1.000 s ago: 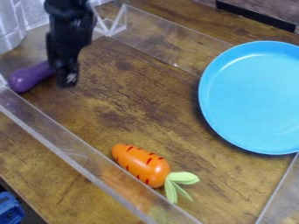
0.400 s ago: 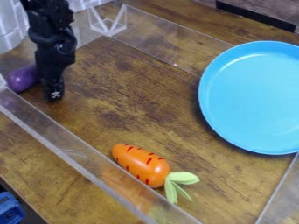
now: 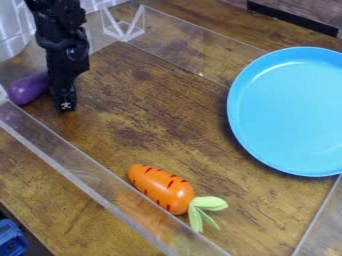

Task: Put the purple eggplant on the blue tray

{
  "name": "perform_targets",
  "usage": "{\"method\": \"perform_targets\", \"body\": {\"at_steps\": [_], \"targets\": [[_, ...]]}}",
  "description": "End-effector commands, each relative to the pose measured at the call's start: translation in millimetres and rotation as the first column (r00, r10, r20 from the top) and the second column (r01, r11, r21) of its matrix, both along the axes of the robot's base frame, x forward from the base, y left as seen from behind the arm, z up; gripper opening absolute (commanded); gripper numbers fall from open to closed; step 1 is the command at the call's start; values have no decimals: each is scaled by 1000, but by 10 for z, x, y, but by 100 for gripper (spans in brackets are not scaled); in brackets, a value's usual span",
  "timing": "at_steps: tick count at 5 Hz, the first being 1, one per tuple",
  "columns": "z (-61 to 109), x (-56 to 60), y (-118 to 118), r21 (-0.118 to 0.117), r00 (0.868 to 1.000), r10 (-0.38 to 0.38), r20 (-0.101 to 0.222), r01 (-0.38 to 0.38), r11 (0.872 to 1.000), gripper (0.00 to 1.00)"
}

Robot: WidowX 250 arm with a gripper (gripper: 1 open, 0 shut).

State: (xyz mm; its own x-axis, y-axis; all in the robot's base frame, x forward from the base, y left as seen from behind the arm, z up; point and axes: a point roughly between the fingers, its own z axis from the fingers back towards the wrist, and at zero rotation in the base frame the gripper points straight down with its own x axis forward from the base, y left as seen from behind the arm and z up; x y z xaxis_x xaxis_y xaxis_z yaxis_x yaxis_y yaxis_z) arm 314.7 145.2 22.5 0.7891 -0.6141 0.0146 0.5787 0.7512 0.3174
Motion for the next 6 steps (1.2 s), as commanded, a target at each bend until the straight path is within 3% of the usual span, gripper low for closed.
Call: {"method": "perform_targets", "body": {"at_steps": [1, 2, 4, 5, 6], "targets": [[11, 73, 43, -4, 998, 64, -4, -64, 998, 0], [-32, 97, 64, -7, 992, 127, -6, -127, 992, 0], [-117, 151, 115, -21, 968, 252, -5, -252, 968, 0], [-150, 207, 191, -23, 949, 316, 6, -316, 948, 100], [-170, 252, 277, -27, 923, 384, 21, -383, 923, 100]]}}
